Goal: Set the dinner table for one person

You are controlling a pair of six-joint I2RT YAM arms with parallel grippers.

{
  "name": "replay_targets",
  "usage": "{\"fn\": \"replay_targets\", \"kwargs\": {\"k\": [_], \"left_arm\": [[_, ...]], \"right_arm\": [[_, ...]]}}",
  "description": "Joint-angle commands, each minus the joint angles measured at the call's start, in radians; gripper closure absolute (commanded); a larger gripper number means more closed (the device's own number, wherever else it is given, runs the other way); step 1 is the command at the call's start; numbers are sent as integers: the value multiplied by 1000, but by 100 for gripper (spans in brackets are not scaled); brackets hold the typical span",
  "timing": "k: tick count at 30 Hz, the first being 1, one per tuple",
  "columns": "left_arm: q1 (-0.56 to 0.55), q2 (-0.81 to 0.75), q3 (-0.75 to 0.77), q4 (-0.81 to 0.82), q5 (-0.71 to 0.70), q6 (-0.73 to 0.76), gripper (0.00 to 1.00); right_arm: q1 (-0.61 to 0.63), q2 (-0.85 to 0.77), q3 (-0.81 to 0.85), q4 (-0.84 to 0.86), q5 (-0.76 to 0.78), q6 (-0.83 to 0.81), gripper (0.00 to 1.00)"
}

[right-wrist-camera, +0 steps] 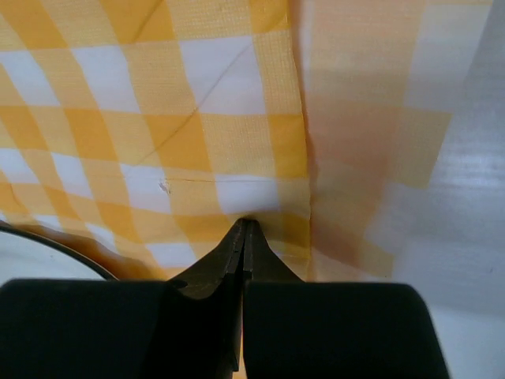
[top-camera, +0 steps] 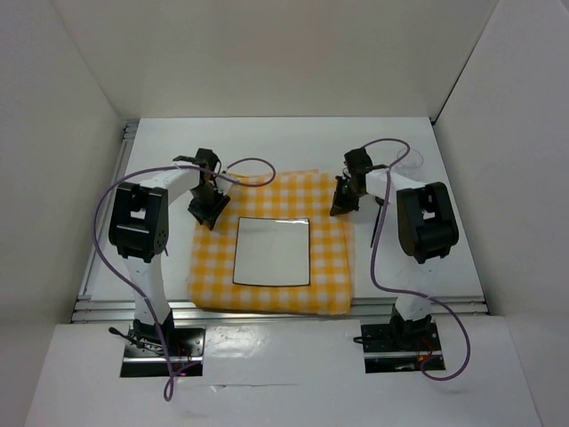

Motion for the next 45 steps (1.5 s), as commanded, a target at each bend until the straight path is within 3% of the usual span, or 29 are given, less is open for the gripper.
{"fn": "replay_targets", "kwargs": {"k": [1,13,20,25,26,27,29,30,31,36,39,45], "left_arm": [[6,81,102,74,-18,-15,49],[6,221,300,31,4,-24,49],[6,241,389,17,2,-33,49],[6,143,389,13,50,-67,49],[6,128,389,-10,59,-67,47],[6,111,380,-21,70,-79,47],[6,63,368,-30,70,-102,34],[6,50,358,-47,59,-102,20],[6,36,343,-61,50,-111,17],[20,-58,295,-85,53,-130,17],[55,-104,239,-75,64,-130,17],[73,-197,150,-49,64,-130,17]], "right_arm": [[-12,74,88,3,86,-24,100],[-70,285,348,-18,18,-15,100],[-70,246,366,-30,-3,-25,100],[-79,112,357,-73,69,-61,70],[-89,55,345,-95,79,-73,55],[-89,32,334,-110,89,-73,52],[-129,-29,323,-147,118,-73,47],[-139,-47,302,-181,133,-73,40],[-149,-62,287,-195,171,-73,37],[-221,-105,140,-251,231,-38,33],[-262,-119,31,-183,231,-29,31],[-284,-56,6,-117,153,-18,31]]}}
